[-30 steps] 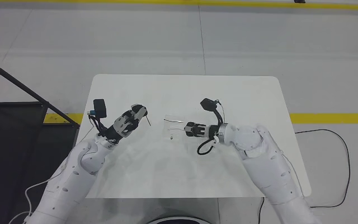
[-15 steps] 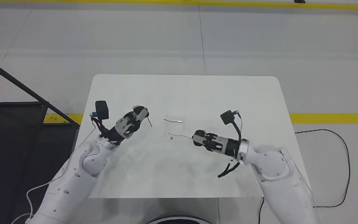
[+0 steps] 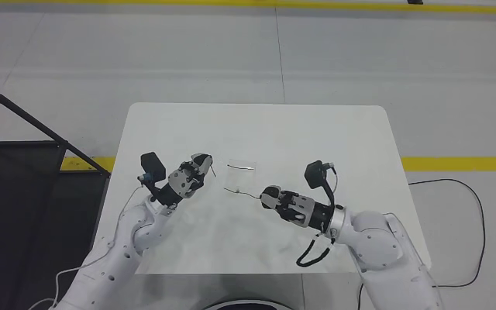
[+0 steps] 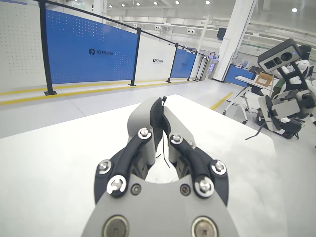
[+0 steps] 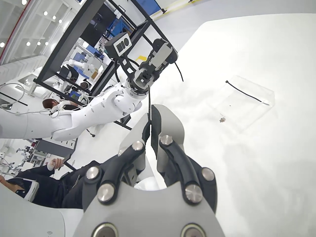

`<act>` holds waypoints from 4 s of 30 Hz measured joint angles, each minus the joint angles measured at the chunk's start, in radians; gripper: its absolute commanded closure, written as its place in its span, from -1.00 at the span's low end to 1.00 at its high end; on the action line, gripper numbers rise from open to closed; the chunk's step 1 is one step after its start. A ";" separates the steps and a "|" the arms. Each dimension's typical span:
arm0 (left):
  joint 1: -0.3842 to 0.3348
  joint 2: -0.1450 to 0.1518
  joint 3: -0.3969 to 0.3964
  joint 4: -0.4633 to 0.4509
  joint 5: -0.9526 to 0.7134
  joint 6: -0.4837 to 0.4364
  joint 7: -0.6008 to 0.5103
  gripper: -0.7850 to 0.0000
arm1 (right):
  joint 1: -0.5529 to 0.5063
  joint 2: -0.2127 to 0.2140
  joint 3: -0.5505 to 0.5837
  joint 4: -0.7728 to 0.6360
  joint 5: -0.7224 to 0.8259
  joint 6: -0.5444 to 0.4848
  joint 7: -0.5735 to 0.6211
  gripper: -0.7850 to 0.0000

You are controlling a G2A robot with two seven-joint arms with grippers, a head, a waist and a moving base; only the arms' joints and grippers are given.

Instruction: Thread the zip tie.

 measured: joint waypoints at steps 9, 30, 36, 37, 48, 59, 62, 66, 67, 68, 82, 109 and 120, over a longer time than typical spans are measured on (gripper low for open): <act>0.000 0.000 0.000 0.000 0.000 0.000 0.000 1.00 | 0.000 0.000 0.000 0.001 0.001 0.000 0.000 1.00; -0.005 -0.032 0.056 0.003 0.009 0.041 -0.017 1.00 | 0.049 -0.020 -0.107 0.027 -0.249 0.048 -0.321 1.00; -0.004 -0.032 0.056 0.003 0.009 0.040 -0.017 1.00 | 0.049 -0.020 -0.107 0.027 -0.251 0.052 -0.324 1.00; -0.004 -0.032 0.056 0.003 0.009 0.040 -0.017 1.00 | 0.049 -0.020 -0.107 0.027 -0.251 0.052 -0.324 1.00; 0.017 -0.042 0.050 -0.042 0.018 0.109 -0.046 1.00 | 0.021 -0.024 -0.132 0.001 -0.365 0.109 -0.417 1.00; 0.020 -0.052 0.040 -0.037 0.022 0.100 -0.053 1.00 | 0.022 -0.025 -0.135 0.005 -0.365 0.109 -0.425 1.00; 0.020 -0.054 0.038 -0.035 0.022 0.097 -0.055 1.00 | 0.022 -0.026 -0.136 0.006 -0.366 0.110 -0.425 1.00; 0.018 -0.058 0.036 -0.032 0.022 0.095 -0.059 1.00 | 0.026 -0.026 -0.137 0.010 -0.362 0.115 -0.421 1.00; 0.018 -0.059 0.036 -0.032 0.022 0.095 -0.059 1.00 | 0.028 -0.027 -0.137 0.011 -0.362 0.116 -0.419 1.00; 0.018 -0.060 0.035 -0.031 0.021 0.095 -0.060 1.00 | 0.030 -0.027 -0.139 0.013 -0.361 0.117 -0.417 1.00; 0.019 -0.066 0.030 -0.030 0.022 0.096 -0.065 1.00 | 0.038 -0.030 -0.149 0.018 -0.363 0.120 -0.415 1.00; 0.019 -0.066 0.030 -0.030 0.022 0.096 -0.065 1.00 | 0.050 -0.033 -0.156 0.021 -0.364 0.134 -0.409 1.00; 0.019 -0.066 0.030 -0.030 0.022 0.096 -0.065 1.00 | 0.050 -0.035 -0.160 0.024 -0.369 0.130 -0.421 1.00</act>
